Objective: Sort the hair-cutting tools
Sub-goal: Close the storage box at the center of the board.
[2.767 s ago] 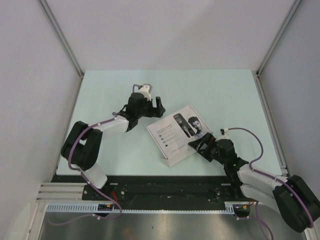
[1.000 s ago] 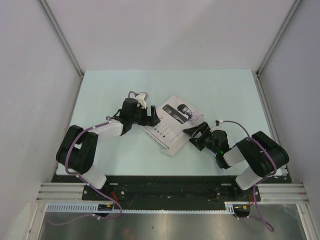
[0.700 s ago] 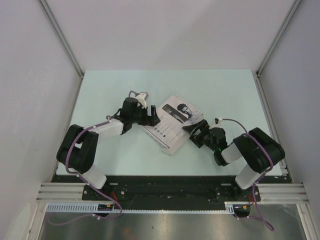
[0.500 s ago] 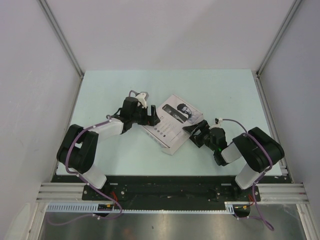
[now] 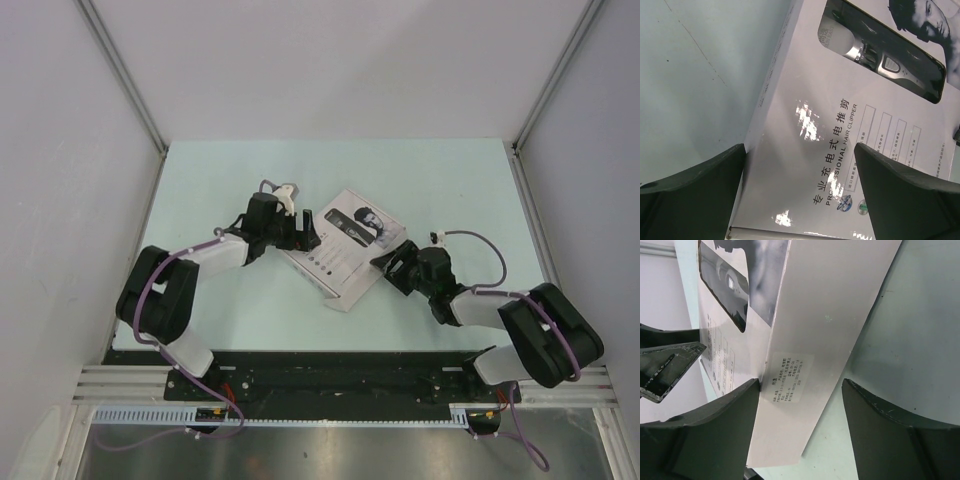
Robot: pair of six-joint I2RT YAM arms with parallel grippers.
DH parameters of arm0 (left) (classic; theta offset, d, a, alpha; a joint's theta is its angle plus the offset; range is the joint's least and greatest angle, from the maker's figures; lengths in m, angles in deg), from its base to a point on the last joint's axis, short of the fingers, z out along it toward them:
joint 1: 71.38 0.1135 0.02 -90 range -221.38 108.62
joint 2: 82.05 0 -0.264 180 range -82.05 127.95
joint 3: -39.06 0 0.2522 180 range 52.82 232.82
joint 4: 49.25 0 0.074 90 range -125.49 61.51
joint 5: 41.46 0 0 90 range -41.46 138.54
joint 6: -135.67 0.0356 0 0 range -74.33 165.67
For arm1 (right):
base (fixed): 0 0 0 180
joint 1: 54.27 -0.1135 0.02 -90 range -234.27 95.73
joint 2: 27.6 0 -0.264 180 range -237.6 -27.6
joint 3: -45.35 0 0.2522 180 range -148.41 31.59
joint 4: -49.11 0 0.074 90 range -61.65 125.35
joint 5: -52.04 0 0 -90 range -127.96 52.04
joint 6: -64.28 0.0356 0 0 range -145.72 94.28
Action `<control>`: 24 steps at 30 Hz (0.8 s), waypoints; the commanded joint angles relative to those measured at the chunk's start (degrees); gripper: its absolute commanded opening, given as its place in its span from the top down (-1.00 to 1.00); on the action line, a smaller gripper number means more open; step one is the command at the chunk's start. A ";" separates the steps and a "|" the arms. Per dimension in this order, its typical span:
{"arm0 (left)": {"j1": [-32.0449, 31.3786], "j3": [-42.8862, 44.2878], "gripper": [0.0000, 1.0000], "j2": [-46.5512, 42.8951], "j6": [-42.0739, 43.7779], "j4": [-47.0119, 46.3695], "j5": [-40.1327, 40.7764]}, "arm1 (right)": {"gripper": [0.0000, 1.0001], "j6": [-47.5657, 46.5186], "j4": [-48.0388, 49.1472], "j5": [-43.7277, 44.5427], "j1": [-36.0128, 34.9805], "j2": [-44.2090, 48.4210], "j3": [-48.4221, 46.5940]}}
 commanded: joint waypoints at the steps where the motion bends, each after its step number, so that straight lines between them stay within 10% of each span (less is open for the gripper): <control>1: -0.40 2.17 -0.91 0.60 -0.74 0.25 -1.74 | -0.40 -2.98 -4.30 2.37 -0.22 2.42 -1.43; 13: -0.40 2.26 -1.00 -1.25 -0.48 0.51 -1.48 | -0.50 -4.91 1.06 0.52 -0.22 5.84 -1.69; 24: -0.58 -7.05 -1.00 -19.43 -7.22 1.13 8.80 | -0.64 -18.25 -20.12 5.89 11.62 13.50 -13.02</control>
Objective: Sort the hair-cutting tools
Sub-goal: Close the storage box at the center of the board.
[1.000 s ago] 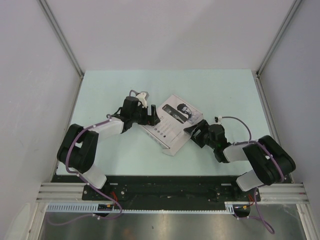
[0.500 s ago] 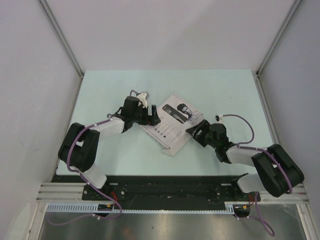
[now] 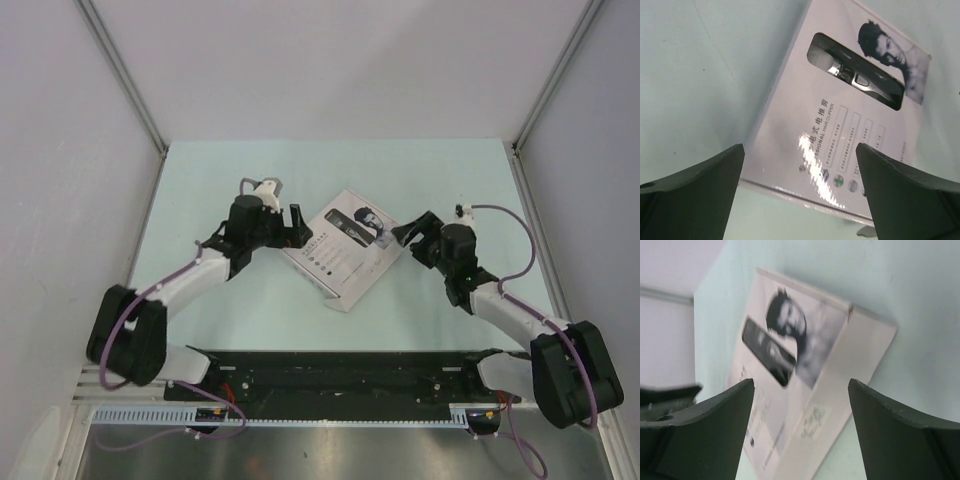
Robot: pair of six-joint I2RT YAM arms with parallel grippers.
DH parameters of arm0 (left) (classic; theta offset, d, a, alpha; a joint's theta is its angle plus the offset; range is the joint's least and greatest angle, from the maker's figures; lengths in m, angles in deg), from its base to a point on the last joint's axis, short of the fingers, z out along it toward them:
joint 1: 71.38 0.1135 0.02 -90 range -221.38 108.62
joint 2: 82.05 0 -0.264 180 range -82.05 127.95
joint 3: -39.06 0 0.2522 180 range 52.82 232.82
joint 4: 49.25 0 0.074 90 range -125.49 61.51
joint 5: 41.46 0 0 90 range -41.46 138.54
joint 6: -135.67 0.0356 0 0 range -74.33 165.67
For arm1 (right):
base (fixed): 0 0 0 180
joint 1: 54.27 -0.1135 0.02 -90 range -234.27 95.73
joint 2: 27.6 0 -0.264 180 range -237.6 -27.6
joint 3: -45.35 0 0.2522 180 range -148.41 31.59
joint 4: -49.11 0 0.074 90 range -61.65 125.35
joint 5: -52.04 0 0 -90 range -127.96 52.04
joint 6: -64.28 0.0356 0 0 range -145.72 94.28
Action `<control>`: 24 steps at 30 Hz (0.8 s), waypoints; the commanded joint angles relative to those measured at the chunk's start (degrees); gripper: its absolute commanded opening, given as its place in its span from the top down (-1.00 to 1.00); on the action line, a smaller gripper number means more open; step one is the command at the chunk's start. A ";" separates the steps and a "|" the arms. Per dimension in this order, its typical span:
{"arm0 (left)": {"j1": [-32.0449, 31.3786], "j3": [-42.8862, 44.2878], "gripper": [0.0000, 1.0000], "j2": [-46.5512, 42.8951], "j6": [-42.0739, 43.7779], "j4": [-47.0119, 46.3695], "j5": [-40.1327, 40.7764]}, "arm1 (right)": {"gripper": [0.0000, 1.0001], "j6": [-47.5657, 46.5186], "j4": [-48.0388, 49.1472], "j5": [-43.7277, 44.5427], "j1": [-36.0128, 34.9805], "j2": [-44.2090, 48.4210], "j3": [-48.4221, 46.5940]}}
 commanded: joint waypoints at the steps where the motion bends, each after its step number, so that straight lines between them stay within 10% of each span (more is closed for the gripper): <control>1: -0.79 -6.50 -1.00 -10.17 -6.39 -0.75 5.35 | -0.64 -8.65 -6.85 2.70 6.37 -1.10 -9.61; 8: -1.94 -15.13 -0.98 -16.95 -17.63 -0.75 7.56 | -0.49 -13.75 -5.89 -4.59 13.23 -19.29 -23.14; 11: -1.85 -16.63 -0.42 -16.07 -20.88 -0.32 9.66 | -0.24 -12.88 -7.29 -5.74 13.59 -25.97 -28.07; 14: -1.94 -17.95 -0.33 -15.81 -22.13 0.74 12.65 | -0.04 -13.92 -10.19 -6.80 13.59 -31.25 -32.91; 24: -1.59 -8.91 -0.32 2.90 -15.98 -3.74 -0.77 | 0.45 -18.14 -21.43 -14.62 11.93 -40.58 -39.43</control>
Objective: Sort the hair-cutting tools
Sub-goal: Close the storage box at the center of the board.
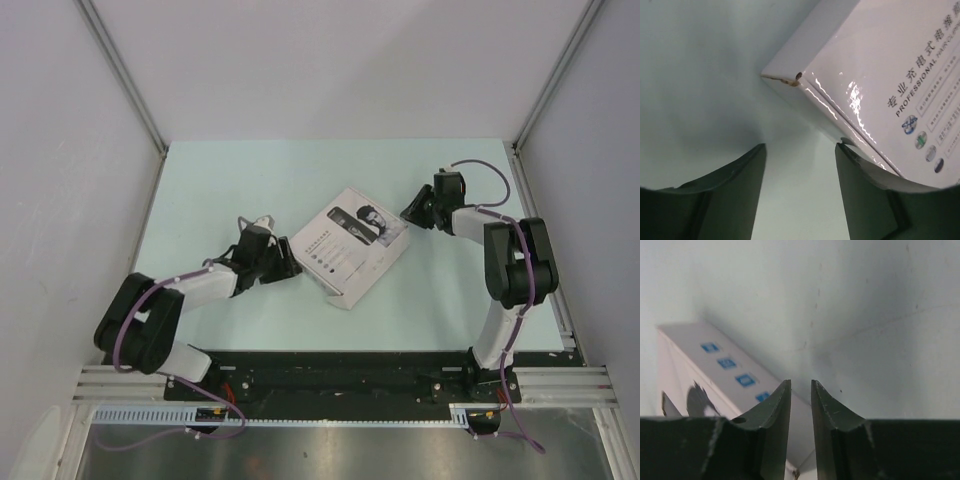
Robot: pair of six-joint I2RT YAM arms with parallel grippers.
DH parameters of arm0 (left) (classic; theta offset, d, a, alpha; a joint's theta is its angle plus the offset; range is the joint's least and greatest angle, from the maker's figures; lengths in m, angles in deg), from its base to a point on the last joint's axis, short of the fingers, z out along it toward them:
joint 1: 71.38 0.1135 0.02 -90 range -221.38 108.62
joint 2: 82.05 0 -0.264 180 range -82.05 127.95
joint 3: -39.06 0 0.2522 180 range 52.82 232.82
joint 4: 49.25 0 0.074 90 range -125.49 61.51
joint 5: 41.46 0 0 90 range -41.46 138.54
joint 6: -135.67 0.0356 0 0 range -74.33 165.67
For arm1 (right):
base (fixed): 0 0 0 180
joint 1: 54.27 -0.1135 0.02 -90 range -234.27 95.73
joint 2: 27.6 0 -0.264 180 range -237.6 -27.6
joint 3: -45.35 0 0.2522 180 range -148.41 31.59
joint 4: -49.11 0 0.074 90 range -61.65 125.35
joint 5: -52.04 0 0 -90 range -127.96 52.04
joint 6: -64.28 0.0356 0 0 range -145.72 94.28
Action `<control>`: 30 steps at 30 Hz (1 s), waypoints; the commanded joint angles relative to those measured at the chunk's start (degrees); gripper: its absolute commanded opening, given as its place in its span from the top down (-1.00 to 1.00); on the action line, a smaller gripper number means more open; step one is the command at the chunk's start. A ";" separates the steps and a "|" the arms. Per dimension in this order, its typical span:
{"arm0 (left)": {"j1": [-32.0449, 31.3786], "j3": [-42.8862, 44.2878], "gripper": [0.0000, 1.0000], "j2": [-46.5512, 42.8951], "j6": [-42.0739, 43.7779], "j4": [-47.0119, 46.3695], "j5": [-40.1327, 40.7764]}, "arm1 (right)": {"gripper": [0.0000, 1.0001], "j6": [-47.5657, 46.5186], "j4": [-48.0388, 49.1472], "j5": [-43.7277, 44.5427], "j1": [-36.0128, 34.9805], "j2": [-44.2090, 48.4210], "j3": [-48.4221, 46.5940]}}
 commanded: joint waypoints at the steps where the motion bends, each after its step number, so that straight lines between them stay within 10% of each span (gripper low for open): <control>1: 0.18 7.92 -0.35 6.19 2.47 -4.81 -8.09 | 0.45 -4.27 -9.35 -4.02 -2.26 -0.10 -1.95; 11: 4.75 16.99 -0.78 10.85 8.88 -5.69 -8.36 | 0.47 -4.90 -17.11 -2.26 -15.63 6.84 0.41; 23: 8.00 23.15 -0.86 15.52 12.49 -4.73 -10.93 | 0.47 0.29 -25.36 8.44 -20.82 13.61 3.68; 30: 8.53 15.08 -1.00 3.24 13.03 -2.00 -1.95 | -0.24 0.04 -28.19 18.04 -16.43 22.48 6.92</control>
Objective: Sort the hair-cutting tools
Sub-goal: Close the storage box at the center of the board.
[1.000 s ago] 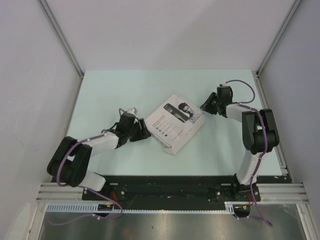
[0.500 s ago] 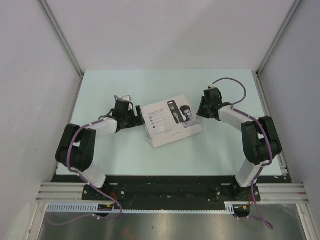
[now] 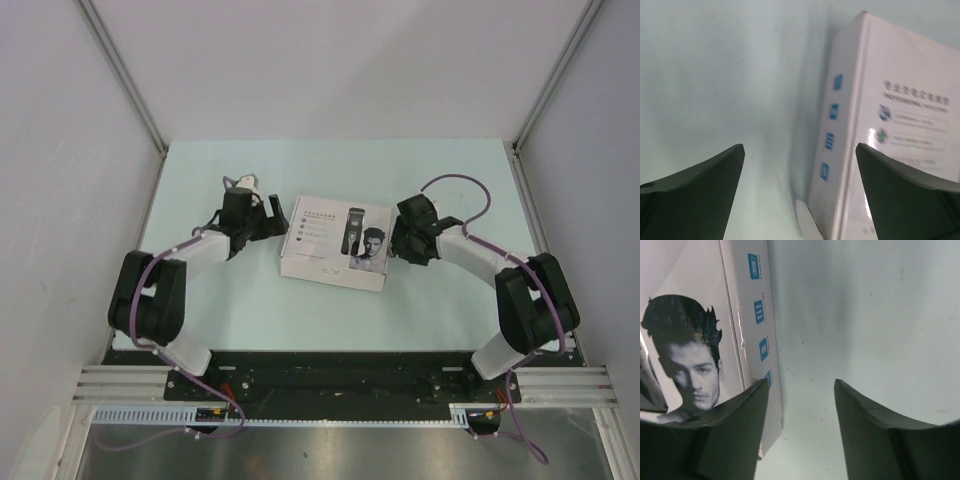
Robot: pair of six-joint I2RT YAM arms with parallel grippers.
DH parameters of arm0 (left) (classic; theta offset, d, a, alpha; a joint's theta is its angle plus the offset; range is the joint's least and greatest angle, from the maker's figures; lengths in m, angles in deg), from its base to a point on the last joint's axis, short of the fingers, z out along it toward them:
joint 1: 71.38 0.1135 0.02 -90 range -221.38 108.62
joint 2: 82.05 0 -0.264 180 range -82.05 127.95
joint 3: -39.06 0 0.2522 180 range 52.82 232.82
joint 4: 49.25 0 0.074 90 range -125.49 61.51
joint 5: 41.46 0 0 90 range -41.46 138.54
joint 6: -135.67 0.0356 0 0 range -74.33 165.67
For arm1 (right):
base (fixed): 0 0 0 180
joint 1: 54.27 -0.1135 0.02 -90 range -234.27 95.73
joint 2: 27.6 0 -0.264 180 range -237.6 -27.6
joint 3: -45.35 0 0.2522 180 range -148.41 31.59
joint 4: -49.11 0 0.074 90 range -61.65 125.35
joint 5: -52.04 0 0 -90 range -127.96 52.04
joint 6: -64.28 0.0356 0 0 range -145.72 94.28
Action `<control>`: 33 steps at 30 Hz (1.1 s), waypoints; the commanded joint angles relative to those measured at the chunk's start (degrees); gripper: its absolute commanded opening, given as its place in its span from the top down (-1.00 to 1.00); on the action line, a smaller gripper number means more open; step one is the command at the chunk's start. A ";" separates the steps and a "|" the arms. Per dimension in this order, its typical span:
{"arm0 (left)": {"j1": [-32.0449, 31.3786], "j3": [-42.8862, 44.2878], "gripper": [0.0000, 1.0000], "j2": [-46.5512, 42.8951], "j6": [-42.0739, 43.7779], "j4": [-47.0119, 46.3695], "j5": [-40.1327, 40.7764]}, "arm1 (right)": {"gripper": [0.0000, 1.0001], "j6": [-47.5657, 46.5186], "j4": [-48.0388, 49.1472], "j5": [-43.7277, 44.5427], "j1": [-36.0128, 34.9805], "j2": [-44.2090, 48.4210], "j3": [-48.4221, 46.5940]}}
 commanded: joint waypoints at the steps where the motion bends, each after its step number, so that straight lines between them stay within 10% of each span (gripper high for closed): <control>1: -2.77 -4.93 -1.00 -11.86 -1.27 -1.34 -3.08 | -0.35 1.81 1.52 -0.99 1.54 8.21 2.14; 12: -2.86 -11.80 -1.00 -12.86 -0.76 -6.71 -16.79 | -0.82 -3.73 15.14 -28.22 3.92 16.31 16.64; 20: -3.56 -8.47 -1.00 -6.62 1.01 -7.76 -21.88 | -0.86 -4.97 23.65 -27.12 3.30 11.66 17.09; 33: -7.69 -2.05 -0.36 -0.46 -0.75 -8.55 -25.84 | 0.13 -4.52 32.90 -21.83 6.64 -6.53 5.23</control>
